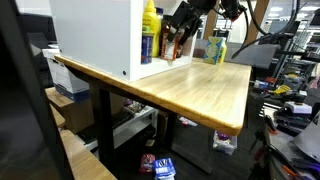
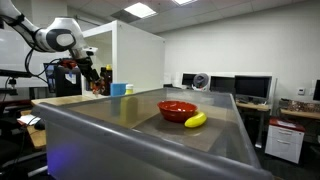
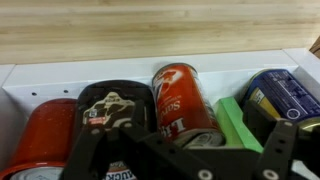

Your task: Move the red can backwards

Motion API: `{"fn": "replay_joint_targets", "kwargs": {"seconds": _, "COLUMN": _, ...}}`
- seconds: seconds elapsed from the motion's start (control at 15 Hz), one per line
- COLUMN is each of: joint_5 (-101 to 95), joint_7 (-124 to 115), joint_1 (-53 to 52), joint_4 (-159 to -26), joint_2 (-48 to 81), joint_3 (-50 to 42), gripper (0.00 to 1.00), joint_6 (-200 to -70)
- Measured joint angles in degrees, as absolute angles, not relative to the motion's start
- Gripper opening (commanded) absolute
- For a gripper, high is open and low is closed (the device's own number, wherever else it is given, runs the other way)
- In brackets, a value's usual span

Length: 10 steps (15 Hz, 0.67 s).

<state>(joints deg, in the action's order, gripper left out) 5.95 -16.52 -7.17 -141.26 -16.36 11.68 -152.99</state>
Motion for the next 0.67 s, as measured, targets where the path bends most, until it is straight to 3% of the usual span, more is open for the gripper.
{"fn": "replay_joint_targets", "kwargs": {"seconds": 0.67, "joint_5": 5.9, "joint_7": -16.8, "joint_1": -7.9, "joint_4": -141.1, "joint_2": -16.3, "joint_3": 12.6, "gripper": 1.00, "joint_6": -153.7}}
